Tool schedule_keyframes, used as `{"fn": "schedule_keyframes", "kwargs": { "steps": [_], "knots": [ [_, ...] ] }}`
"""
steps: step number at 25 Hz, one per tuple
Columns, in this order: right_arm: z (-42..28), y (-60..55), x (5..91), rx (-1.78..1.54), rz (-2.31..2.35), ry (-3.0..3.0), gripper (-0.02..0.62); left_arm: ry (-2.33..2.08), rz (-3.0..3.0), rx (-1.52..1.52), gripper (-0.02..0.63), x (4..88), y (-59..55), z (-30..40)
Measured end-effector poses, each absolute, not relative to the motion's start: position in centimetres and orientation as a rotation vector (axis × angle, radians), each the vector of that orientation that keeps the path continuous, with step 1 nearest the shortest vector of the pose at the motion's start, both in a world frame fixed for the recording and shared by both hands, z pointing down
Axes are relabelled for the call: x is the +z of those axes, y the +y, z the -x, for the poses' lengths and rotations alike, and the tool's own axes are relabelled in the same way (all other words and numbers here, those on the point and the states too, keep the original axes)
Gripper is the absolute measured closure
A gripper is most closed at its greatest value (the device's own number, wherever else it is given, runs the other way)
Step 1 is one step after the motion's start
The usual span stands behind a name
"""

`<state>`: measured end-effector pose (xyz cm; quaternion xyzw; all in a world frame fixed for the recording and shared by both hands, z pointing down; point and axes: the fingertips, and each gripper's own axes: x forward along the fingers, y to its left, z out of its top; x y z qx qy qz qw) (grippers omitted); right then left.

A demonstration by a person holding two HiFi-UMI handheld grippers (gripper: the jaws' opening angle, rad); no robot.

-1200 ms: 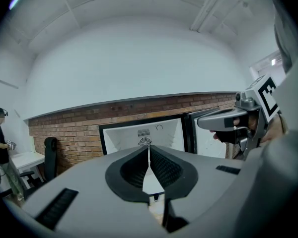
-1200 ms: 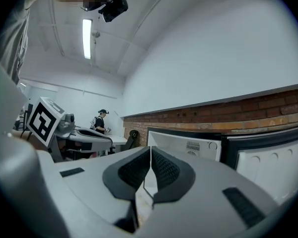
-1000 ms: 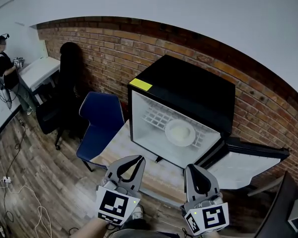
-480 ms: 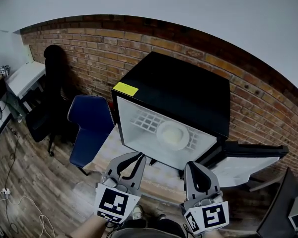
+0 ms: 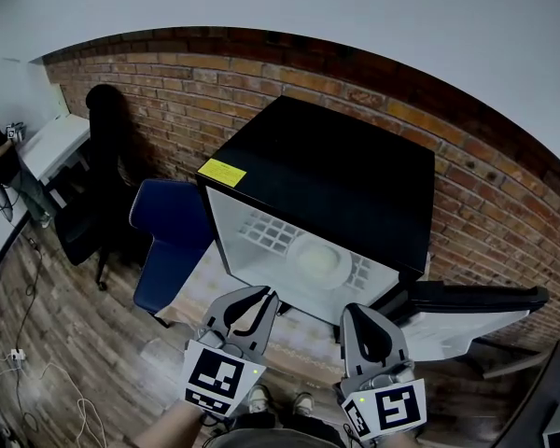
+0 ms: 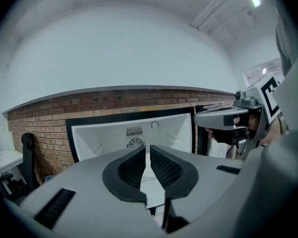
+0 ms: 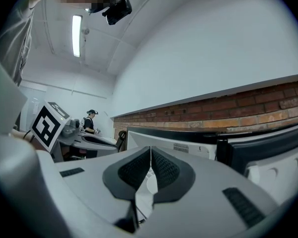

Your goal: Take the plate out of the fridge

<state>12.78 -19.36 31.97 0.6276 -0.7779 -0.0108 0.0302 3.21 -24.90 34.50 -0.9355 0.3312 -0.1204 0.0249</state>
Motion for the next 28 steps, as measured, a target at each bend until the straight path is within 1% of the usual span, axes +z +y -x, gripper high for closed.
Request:
{"fn": "schedule_keyframes", "kwargs": {
  "steps": [5, 7, 8, 12, 20, 28],
  "knots": [
    [-12.9, -20.2, 32.5, -0.018, -1.906, -2.422, 0.566, 1.037, 2.952, -0.39, 0.576, 35.4, -25.9, -4.2],
    [-12.8, -20.5, 32.7, -0.011, -1.895, -2.43, 0.566, 1.033, 3.034, -0.392, 0.492, 36.1, -26.3, -4.6],
    [-12.7, -20.7, 32.8, -0.01, -1.891, -2.433, 0.566, 1.035, 3.073, -0.386, 0.473, 36.5, -26.6, -4.9],
    [-12.7, -21.2, 33.0, -0.007, -1.883, -2.437, 0.566, 1.053, 3.191, -0.332, 0.445, 37.6, -27.7, -6.0],
    [-13.2, -21.8, 33.6, 0.012, -1.878, -2.425, 0.566, 1.146, 3.605, -0.131, 0.425, 41.8, -30.1, -7.7],
    [-13.6, -22.6, 34.7, 0.033, -1.871, -2.406, 0.566, 1.203, 3.885, 0.029, 0.423, 45.6, -31.1, -8.9]
  ]
}}
